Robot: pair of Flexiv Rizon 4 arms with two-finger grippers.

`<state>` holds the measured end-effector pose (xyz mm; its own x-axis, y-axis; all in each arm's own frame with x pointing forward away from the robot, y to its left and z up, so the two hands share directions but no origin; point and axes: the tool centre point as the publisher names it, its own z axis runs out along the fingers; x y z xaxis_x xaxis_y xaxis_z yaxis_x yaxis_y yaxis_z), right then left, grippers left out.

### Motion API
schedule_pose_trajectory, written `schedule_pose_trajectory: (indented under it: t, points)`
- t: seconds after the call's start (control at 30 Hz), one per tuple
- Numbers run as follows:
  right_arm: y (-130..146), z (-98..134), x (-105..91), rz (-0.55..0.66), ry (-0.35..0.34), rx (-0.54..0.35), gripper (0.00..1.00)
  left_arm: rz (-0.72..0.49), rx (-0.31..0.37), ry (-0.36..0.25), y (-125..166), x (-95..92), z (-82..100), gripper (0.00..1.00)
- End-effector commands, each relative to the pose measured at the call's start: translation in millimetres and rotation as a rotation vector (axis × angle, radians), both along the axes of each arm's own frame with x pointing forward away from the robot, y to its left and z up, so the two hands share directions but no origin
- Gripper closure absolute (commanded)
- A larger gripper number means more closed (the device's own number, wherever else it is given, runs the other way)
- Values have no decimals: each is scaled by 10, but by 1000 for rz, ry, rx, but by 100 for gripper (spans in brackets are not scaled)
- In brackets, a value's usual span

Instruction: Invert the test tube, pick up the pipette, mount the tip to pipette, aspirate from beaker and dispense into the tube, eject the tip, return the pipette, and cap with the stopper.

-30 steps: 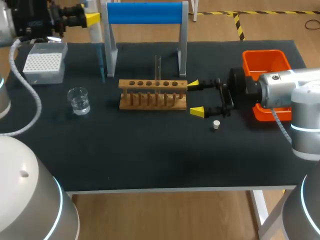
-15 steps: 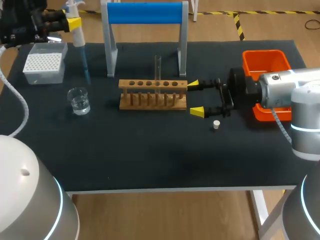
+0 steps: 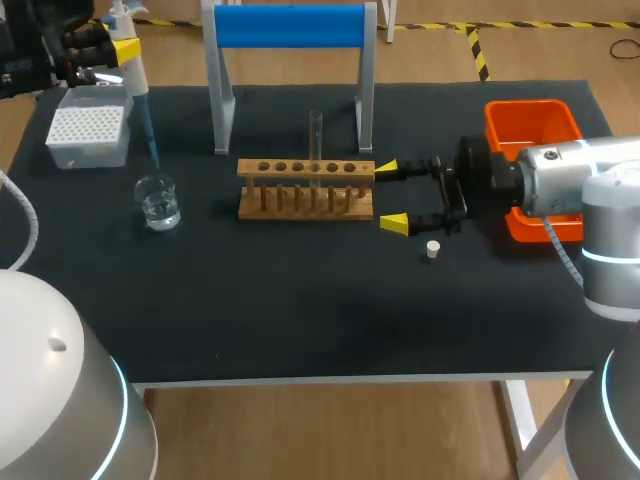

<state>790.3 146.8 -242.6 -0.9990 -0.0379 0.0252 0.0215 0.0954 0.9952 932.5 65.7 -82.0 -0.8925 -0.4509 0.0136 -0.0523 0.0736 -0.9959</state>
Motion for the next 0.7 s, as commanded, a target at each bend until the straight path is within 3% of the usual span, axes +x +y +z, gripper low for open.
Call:
schedule_pose_trajectory:
  t: [0.03,0.7]
  points:
    - [-8,6,-4,0,0,-2,0,0,3,1,49,3,1,100]
    - [-8,6,-4,0,0,-2,0,22,-11,0,91,-32,6,100]
